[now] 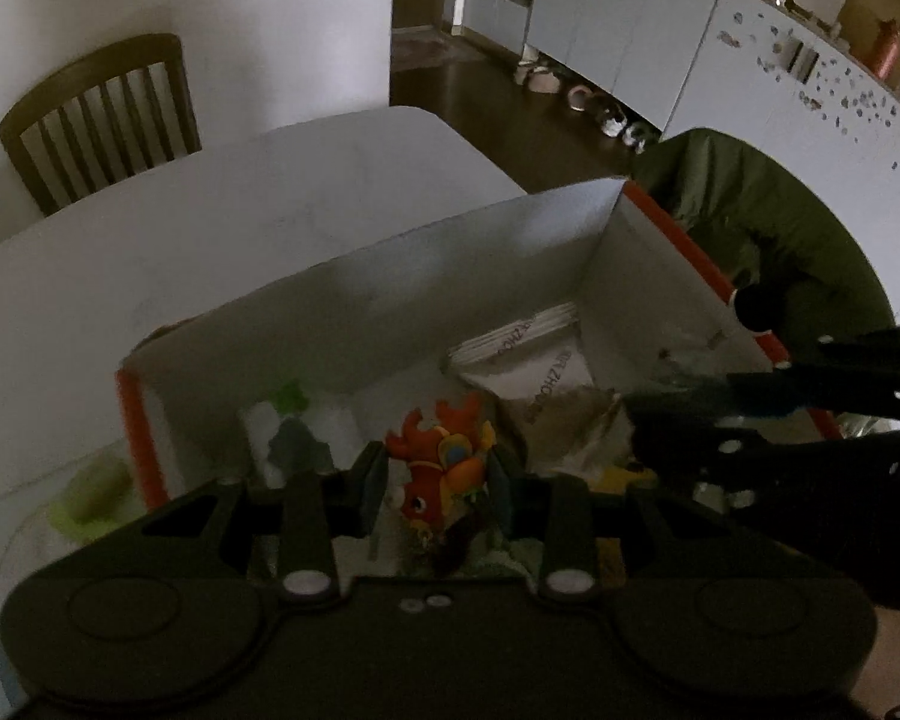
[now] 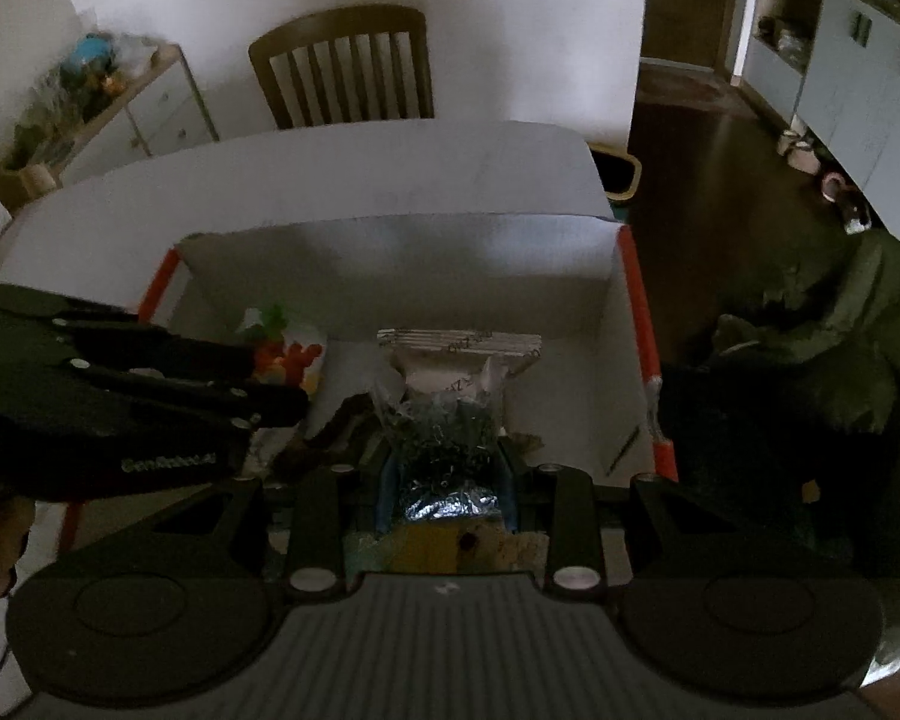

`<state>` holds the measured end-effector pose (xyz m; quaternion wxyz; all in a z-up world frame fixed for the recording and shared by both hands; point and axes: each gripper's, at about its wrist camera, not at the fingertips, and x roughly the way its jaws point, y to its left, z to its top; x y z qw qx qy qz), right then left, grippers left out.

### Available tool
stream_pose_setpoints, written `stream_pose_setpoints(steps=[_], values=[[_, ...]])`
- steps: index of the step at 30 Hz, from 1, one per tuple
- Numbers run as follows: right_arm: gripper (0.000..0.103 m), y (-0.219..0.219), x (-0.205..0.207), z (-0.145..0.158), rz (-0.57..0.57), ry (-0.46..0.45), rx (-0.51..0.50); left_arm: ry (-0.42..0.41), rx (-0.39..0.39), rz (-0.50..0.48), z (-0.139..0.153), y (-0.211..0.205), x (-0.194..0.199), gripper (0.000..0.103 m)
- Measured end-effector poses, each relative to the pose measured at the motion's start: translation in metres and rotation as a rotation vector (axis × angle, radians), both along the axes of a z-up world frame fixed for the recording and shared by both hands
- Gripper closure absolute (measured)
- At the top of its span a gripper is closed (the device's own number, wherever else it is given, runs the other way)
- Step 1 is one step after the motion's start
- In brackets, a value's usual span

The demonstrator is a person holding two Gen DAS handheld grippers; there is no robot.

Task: Organize objects
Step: 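Lower the orange toy and pouch into the shoebox and open both grippers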

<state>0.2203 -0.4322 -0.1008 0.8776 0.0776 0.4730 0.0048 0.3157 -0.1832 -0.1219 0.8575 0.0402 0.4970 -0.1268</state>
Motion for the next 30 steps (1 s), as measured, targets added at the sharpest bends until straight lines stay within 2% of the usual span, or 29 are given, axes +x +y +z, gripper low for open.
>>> stream_pose_setpoints(steps=[10,22,25,30], values=[[0.071,0.005,0.019,-0.030,0.050,0.061,-0.039,0.071,0.052,-0.003,-0.030,-0.006,0.014,0.069],[0.070,0.007,0.029,-0.036,0.074,0.071,-0.063,0.153,0.041,0.037,-0.047,0.003,0.022,0.068],[0.070,0.006,0.030,-0.035,0.073,0.074,-0.058,0.166,0.024,0.039,-0.048,0.005,0.022,0.065],[0.067,0.000,0.029,-0.035,0.065,0.079,-0.014,0.162,-0.010,0.037,-0.045,0.009,0.018,0.053]])
